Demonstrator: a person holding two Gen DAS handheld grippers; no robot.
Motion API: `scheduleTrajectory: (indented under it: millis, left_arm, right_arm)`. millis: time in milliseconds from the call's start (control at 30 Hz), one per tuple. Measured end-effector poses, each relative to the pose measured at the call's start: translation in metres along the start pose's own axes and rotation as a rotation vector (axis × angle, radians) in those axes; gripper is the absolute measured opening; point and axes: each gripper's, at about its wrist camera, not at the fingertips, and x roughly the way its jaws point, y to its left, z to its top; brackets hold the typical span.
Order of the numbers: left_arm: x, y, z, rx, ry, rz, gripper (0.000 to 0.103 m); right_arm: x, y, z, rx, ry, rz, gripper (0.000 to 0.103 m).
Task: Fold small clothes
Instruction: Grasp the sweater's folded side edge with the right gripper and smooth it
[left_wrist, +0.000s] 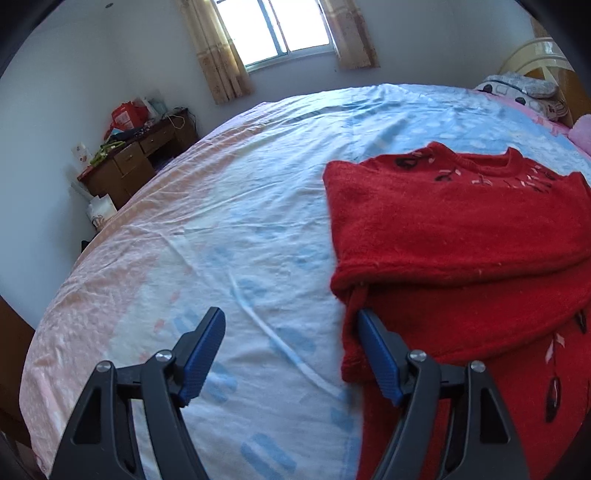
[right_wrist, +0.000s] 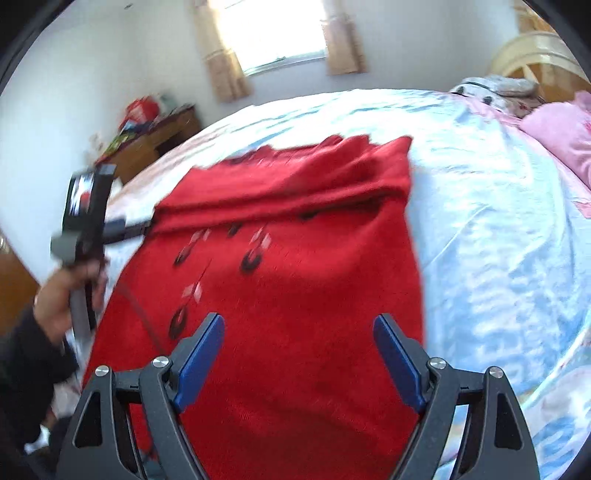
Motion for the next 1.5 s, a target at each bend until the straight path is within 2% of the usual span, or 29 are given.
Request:
scheduleTrajectory:
  millis: [33, 133, 267, 333, 433, 567, 600, 633, 667, 700, 833, 1000, 1100, 1167, 1200, 1333, 1400, 1467, 1500]
  left_arm:
    - [0.000, -0.002, 0.001, 0.005, -0.005, 0.013, 0.081]
    - [0.003, -0.002, -0.001, -0.013, -0.012, 0.032, 0.088]
    - [0.011, 0.015, -0.006, -0.086, 0.006, -0.012, 0.094]
    - [0.018, 0.024, -0.007, -0.121, 0.019, -0.037, 0.095]
    - [0.018, 0.023, -0.009, -0.125, 0.018, -0.037, 0.097]
    - [0.017, 0.014, -0.009, -0.092, 0.000, 0.020, 0.099]
    - [0.017, 0.013, -0.009, -0.085, -0.006, 0.031, 0.099]
    - [0.017, 0.012, -0.009, -0.080, -0.011, 0.037, 0.099]
    - [0.017, 0.012, -0.009, -0.079, -0.014, 0.040, 0.099]
    - [0.017, 0.013, -0.010, -0.082, -0.014, 0.038, 0.099]
    - [0.019, 0.018, -0.009, -0.099, -0.005, 0.030, 0.102]
    - [0.020, 0.016, -0.010, -0.094, -0.005, 0.044, 0.103]
    - [0.019, 0.016, -0.010, -0.092, -0.006, 0.050, 0.103]
    - [0.019, 0.015, -0.010, -0.090, -0.008, 0.053, 0.103]
    - [0.020, 0.015, -0.010, -0.091, -0.007, 0.052, 0.103]
    - [0.017, 0.015, -0.010, -0.095, -0.014, 0.048, 0.103]
    - [0.017, 0.013, -0.010, -0.089, -0.014, 0.055, 0.103]
    - [0.017, 0.011, -0.010, -0.082, -0.017, 0.066, 0.103]
    - [0.017, 0.011, -0.010, -0.080, -0.019, 0.069, 0.103]
  right_arm:
    - [0.001, -0.005, 0.011, 0.014, -0.008, -0.009, 0.075]
    - [0.004, -0.014, 0.035, 0.041, -0.037, -0.038, 0.073]
    - [0.019, -0.024, 0.072, 0.059, -0.066, -0.091, 0.071]
    - [0.036, -0.028, 0.092, 0.050, -0.056, -0.119, 0.061]
    - [0.068, -0.036, 0.115, 0.067, -0.022, -0.143, 0.060]
    - [0.101, -0.046, 0.129, 0.096, 0.009, -0.171, 0.058]
    - [0.110, -0.048, 0.131, 0.104, 0.019, -0.161, 0.049]
    - [0.116, -0.048, 0.131, 0.099, 0.031, -0.154, 0.036]
    - [0.119, -0.048, 0.130, 0.091, 0.038, -0.154, 0.029]
    - [0.119, -0.045, 0.127, 0.071, 0.031, -0.173, 0.017]
    - [0.101, -0.034, 0.119, -0.002, -0.013, -0.218, 0.012]
    - [0.079, -0.043, 0.113, -0.002, -0.053, -0.271, 0.011]
    - [0.084, -0.054, 0.107, 0.016, -0.020, -0.297, 0.011]
    - [0.093, -0.059, 0.102, 0.024, 0.021, -0.265, 0.011]
    - [0.093, -0.059, 0.100, 0.012, 0.013, -0.271, 0.012]
    - [0.077, -0.058, 0.104, 0.045, -0.028, -0.279, 0.029]
    - [0.066, -0.052, 0.108, 0.046, -0.075, -0.295, 0.030]
    - [0.056, -0.037, 0.114, 0.011, -0.130, -0.273, 0.031]
    - [0.055, -0.032, 0.116, -0.003, -0.138, -0.261, 0.035]
